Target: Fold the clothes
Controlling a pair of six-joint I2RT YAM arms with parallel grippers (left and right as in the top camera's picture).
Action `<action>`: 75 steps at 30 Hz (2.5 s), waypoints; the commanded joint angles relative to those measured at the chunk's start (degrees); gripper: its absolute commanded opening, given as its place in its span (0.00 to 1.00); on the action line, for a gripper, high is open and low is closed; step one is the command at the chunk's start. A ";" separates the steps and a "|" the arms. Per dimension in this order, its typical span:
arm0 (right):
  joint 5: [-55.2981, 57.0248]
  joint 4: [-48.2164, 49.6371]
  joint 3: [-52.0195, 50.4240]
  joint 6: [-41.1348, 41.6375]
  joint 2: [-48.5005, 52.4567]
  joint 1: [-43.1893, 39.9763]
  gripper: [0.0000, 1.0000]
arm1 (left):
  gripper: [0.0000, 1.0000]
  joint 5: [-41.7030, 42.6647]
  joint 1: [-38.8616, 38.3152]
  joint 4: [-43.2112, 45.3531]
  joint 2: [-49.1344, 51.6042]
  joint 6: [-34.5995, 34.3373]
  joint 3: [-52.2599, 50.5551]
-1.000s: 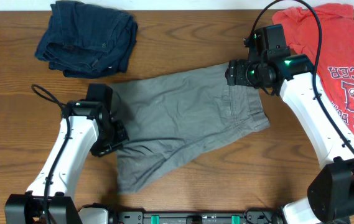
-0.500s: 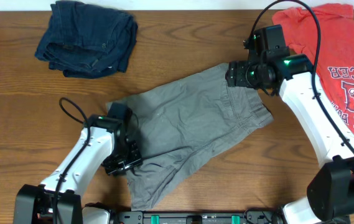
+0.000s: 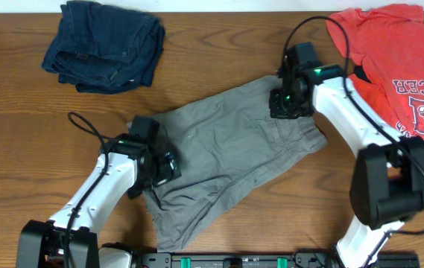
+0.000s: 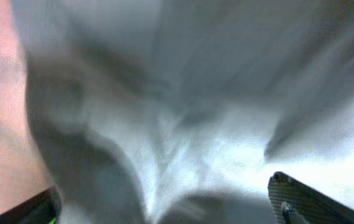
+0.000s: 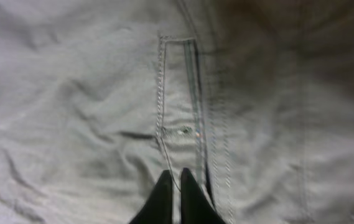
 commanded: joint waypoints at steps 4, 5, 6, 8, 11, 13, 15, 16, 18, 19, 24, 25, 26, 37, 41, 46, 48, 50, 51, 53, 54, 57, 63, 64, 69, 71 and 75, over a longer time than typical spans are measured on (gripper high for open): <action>-0.31 3.02 -0.37 -1.51 6.32 1.60 0.01 | 1.00 -3.04 -0.07 8.61 0.11 3.19 -0.17; -0.28 3.69 -0.37 -1.66 7.28 1.60 0.01 | 0.98 -3.06 -0.07 10.08 0.11 3.96 -0.17; -0.28 4.35 -0.37 -1.66 8.15 1.60 0.01 | 0.98 -3.10 -0.04 11.19 0.11 4.76 -0.17; -0.24 6.05 -0.37 -1.68 9.73 1.53 0.01 | 0.98 -3.52 0.46 12.87 0.11 5.73 -0.17; -0.26 9.18 -0.37 -1.66 11.37 1.49 0.01 | 0.98 -4.74 2.43 14.25 0.11 5.99 -0.11; 0.44 11.65 -0.37 0.17 11.87 1.29 0.01 | 0.98 -4.74 4.42 15.23 0.11 6.16 -0.04; 2.23 14.12 -0.37 2.69 12.04 1.03 0.01 | 0.98 -4.70 6.47 15.69 0.11 6.43 0.37; 3.23 15.17 -0.37 3.91 12.15 0.85 0.01 | 0.98 -4.70 7.37 15.69 0.11 6.91 0.76; 4.72 16.87 -0.37 6.21 12.35 0.15 0.01 | 0.98 -4.70 8.92 15.67 0.11 8.90 1.70; 5.38 17.64 -0.37 7.13 12.63 -0.33 0.01 | 0.98 -4.70 9.66 15.69 0.11 10.47 2.32; 7.69 18.36 -0.37 9.66 14.43 -3.21 0.01 | 0.98 -4.72 12.76 18.12 0.11 14.25 3.56; 8.11 17.92 -0.37 10.38 15.12 -3.98 0.01 | 0.98 -4.70 13.42 18.82 0.11 14.23 3.56; 8.39 17.09 -0.37 11.32 15.39 -4.72 0.01 | 0.98 -4.70 13.88 19.26 0.11 14.23 3.56; 11.54 -0.63 -0.37 25.83 16.06 -9.42 0.01 | 0.98 -1.27 14.51 19.10 0.15 14.25 3.54; 8.79 -3.85 -0.37 25.81 16.04 -7.06 0.01 | 0.98 -1.25 14.51 17.14 0.90 14.23 3.54; 7.56 -2.86 -0.37 25.77 16.02 -2.56 0.01 | 0.98 -1.27 14.51 15.67 3.23 14.25 3.54; 6.29 -1.36 -0.13 24.63 15.72 -1.44 0.01 | 0.98 -1.29 14.51 15.85 4.09 14.27 3.54; 4.09 -0.44 0.42 22.51 15.15 -1.01 0.01 | 0.98 -1.29 14.51 16.28 4.22 14.29 3.54; 2.62 -0.31 0.83 21.22 14.56 -0.90 0.01 | 0.98 -1.29 14.51 16.63 4.17 14.51 3.54; 0.74 -0.61 1.62 18.53 12.72 -0.92 0.01 | 0.98 -1.25 14.51 17.20 4.17 14.45 3.54; 0.07 -0.87 1.88 17.35 11.54 -0.92 0.01 | 0.98 -1.25 14.51 17.38 4.17 14.45 3.54; -0.35 -1.51 2.40 13.62 6.27 -0.92 0.01 | 0.98 -1.27 14.51 17.31 4.17 14.53 3.54; -0.26 -1.97 2.40 9.40 -6.25 -0.92 0.26 | 0.98 -1.27 14.51 17.62 4.17 15.52 3.54; -0.28 -2.29 2.40 8.39 -8.55 -0.92 0.35 | 0.98 -1.25 14.51 17.70 4.17 15.52 3.54; 1.42 -5.70 2.40 5.25 -16.44 -1.11 0.65 | 0.98 -0.98 14.51 17.33 4.15 15.54 3.54; 3.45 -7.87 2.40 4.79 -18.08 -1.49 0.71 | 0.98 -0.83 14.51 16.96 3.78 15.54 3.54; 6.40 -12.68 2.38 3.63 -19.30 -3.04 0.82 | 0.98 -0.81 14.51 16.00 1.22 15.76 3.54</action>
